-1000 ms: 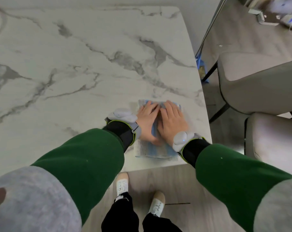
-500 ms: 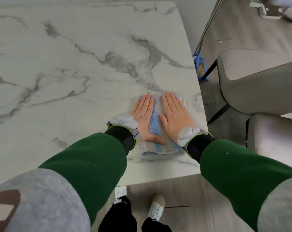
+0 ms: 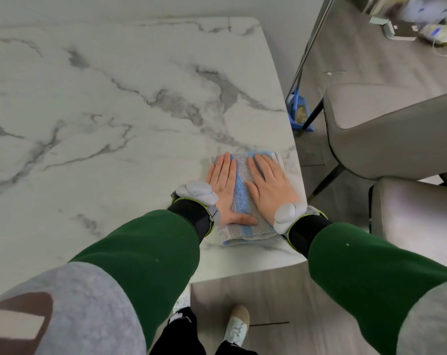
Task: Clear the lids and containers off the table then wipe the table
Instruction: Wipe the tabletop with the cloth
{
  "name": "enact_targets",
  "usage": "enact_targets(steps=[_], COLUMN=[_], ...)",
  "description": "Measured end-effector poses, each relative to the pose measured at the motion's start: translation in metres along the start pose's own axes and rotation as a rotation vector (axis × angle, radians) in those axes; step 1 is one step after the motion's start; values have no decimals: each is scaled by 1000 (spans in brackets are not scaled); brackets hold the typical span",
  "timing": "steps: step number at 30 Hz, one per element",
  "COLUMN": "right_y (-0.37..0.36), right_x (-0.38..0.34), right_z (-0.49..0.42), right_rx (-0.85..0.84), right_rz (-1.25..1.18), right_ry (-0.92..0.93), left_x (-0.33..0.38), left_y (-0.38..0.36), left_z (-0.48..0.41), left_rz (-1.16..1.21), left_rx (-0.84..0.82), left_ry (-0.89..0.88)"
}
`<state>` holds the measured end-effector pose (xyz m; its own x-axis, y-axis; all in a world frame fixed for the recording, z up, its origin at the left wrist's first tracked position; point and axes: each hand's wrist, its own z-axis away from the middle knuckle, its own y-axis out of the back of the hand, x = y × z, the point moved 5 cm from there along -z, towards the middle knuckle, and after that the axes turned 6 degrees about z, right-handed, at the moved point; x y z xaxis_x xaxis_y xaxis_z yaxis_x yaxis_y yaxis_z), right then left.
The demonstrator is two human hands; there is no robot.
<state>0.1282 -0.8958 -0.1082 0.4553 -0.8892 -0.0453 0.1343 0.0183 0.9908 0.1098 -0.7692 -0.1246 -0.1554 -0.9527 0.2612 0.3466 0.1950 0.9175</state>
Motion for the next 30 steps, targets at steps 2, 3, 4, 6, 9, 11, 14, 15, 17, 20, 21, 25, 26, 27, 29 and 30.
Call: enact_targets(steps=[2,3,4,6,9,11,14,15,17,20,21,25,26,27,29,30], right_y=[-4,-6,-8,-10,-12,-11,-7,-6,-5,-3,-2,1,2,5,9,11], right_x=[2,3,4,4,2,1,1,2,5,10,12,22,26,30,39,43], right_z=[17,25,33,52,76,85,85,83,71,40,29,-12,-23,-35,-59,-70], right_rx=[-20,-26,-25,-18,-20,-9,16,18,25,15,16,30,36,41,51,56], right_rz=[23,30,29,18,23,22,0,1,-3,11,15,31,38,39,36,43], right_ry=[19,22,22,10,-7,-15,-29,-32,-35,-16,-12,-32,-36,-36,-29,-27], left_x=[9,12,16,27,39,42,42,41,35,23,19,1,-3,-6,-12,-14], left_y=[-6,-9,-12,-18,-25,-28,-28,-27,-24,-14,-9,11,17,23,34,39], left_z=[12,16,22,35,52,56,55,52,42,20,11,-26,-36,-48,-70,-82], left_rz=[8,12,18,25,34,39,24,19,19,12,10,27,23,18,26,44], left_rx=[3,11,20,19,13,8,8,8,7,6,9,25,27,28,33,39], left_ry=[-18,-28,-42,-74,-98,-99,-104,-107,-100,-67,-63,-101,-115,-124,-125,-120])
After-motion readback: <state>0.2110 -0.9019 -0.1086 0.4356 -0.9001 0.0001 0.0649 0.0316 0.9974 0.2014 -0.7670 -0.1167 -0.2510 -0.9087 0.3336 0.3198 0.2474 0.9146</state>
